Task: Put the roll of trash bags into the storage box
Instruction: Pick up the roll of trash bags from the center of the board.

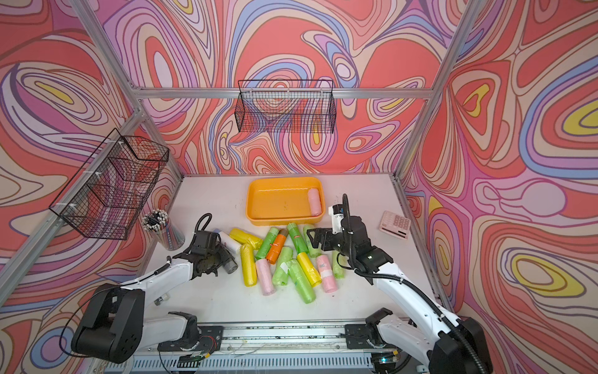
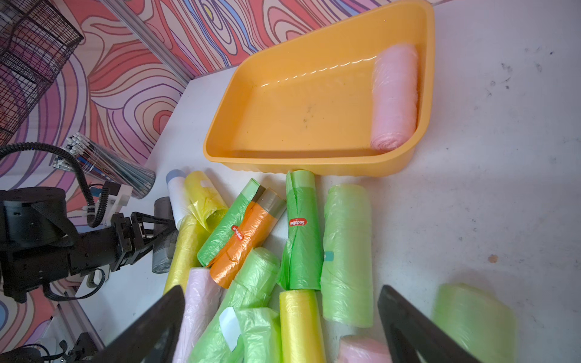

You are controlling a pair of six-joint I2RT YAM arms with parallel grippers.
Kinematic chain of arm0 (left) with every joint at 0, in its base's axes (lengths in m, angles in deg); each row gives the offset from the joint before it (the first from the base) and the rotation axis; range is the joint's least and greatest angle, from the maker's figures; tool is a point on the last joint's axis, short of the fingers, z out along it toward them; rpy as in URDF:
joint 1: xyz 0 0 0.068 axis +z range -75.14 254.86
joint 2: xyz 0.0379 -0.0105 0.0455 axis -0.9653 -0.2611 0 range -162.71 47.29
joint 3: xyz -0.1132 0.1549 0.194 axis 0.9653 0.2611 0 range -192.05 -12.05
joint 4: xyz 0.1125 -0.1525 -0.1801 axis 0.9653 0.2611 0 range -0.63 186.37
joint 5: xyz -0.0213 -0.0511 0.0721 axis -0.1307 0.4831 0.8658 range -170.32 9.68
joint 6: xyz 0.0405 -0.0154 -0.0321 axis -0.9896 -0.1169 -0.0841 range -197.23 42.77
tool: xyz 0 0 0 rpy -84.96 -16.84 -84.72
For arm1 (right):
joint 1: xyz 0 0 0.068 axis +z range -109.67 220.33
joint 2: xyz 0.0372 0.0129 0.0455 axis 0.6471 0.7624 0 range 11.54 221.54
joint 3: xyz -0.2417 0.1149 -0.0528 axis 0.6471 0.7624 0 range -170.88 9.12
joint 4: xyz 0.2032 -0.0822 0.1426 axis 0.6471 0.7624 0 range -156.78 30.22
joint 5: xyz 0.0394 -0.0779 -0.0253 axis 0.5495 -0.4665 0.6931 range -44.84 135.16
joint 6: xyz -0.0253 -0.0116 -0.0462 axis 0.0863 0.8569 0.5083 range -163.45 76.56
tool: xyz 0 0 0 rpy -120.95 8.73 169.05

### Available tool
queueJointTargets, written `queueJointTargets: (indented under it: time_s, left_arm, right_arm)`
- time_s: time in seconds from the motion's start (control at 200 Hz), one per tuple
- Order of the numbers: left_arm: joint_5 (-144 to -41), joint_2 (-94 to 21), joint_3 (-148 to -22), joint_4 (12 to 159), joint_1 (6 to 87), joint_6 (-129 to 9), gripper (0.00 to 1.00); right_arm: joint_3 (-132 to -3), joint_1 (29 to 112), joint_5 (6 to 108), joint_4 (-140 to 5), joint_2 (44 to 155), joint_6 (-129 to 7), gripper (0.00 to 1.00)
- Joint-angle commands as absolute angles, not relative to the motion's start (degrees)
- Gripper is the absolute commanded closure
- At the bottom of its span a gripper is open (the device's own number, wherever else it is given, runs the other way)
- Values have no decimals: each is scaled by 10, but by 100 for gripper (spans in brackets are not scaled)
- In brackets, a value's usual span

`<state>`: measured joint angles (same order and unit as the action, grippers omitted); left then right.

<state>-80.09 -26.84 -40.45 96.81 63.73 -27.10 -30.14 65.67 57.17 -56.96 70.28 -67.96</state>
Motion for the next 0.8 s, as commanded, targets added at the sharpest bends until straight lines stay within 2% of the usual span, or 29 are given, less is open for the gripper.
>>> queueJointTargets:
  time_s: [0.0, 0.461, 0.796]
  left_arm:
    - [-804, -288, -403, 991, 641, -284, 59]
    - [-838, -198, -443, 1039, 641, -329, 75]
    - [-826, -128, -495, 1071, 582, -350, 79]
  right_arm:
    - [-311, 659, 594, -574, 711, -677, 2]
    - [-336, 660, 638, -573, 756, -673, 2]
    - [-357, 659, 635, -575, 788, -700, 2]
